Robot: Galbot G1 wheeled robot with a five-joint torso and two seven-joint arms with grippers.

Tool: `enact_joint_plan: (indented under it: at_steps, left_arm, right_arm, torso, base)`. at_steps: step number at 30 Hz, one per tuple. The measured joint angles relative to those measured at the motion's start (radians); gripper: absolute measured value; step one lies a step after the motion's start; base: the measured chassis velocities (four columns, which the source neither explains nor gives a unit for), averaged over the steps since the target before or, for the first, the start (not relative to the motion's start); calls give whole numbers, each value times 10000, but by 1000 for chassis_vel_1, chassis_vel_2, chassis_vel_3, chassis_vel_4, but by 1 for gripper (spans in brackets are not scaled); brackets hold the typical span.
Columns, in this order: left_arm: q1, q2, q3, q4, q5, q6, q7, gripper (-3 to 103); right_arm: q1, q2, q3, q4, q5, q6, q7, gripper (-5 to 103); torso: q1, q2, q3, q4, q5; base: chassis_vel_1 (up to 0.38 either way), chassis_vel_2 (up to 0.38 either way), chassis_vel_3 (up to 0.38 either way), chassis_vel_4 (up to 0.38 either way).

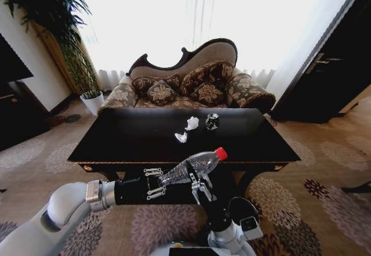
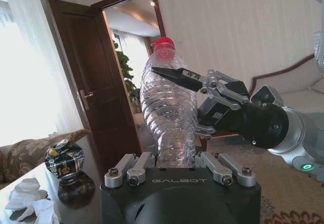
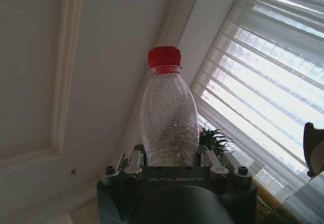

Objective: Move to the front of the table and place the trash on the table into the trash bin.

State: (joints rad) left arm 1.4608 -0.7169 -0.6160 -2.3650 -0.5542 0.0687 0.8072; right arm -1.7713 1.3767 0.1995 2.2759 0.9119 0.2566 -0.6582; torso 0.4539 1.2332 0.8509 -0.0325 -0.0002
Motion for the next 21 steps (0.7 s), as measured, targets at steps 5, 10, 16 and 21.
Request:
enact_joint_plan:
  at_steps: [5, 10, 16, 21]
  left_arm:
    - [154, -144, -263, -46, 92, 9, 99, 31]
    - [392, -405, -540, -68, 195, -2, 175, 47]
    - [711, -829, -732, -103, 339, -157, 202, 63]
    - [1015, -1564, -885, -54, 510, -494, 288, 85]
  right_arm:
    - [2, -27, 3, -20, -24, 5, -35, 35]
    - [37, -88, 58, -83, -33, 9, -93, 25]
    - [101, -142, 221, -134, 102, 43, -150, 23]
    - [258, -198, 665, -313, 287, 55, -162, 22]
  torso:
    - [0, 0, 0, 0, 0]
    - [0, 0, 0, -1, 0]
    - [0, 0, 0, 0, 0]
    - [0, 0, 0, 0, 0]
  base:
    - [0, 0, 0, 0]
    - [0, 0, 0, 0]
    - [0, 0, 0, 0]
    - [0, 0, 0, 0]
